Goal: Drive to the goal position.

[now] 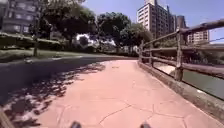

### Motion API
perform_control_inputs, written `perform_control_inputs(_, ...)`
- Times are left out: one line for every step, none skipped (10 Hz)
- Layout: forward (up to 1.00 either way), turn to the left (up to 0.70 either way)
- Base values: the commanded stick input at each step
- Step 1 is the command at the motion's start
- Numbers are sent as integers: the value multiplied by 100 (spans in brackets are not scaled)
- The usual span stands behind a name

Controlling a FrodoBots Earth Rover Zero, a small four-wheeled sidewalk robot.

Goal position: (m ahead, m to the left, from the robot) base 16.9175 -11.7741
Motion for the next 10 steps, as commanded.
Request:
perform_control_inputs(100, 0)
perform_control_inputs(100, 0)
perform_control_inputs(100, 0)
perform_control_inputs(100, 0)
perform_control_inputs(100, 0)
perform_control_inputs(100, 0)
perform_control_inputs(100, 0)
perform_control_inputs(100, 0)
perform_control_inputs(100, -29)
perform_control_inputs(100, -40)
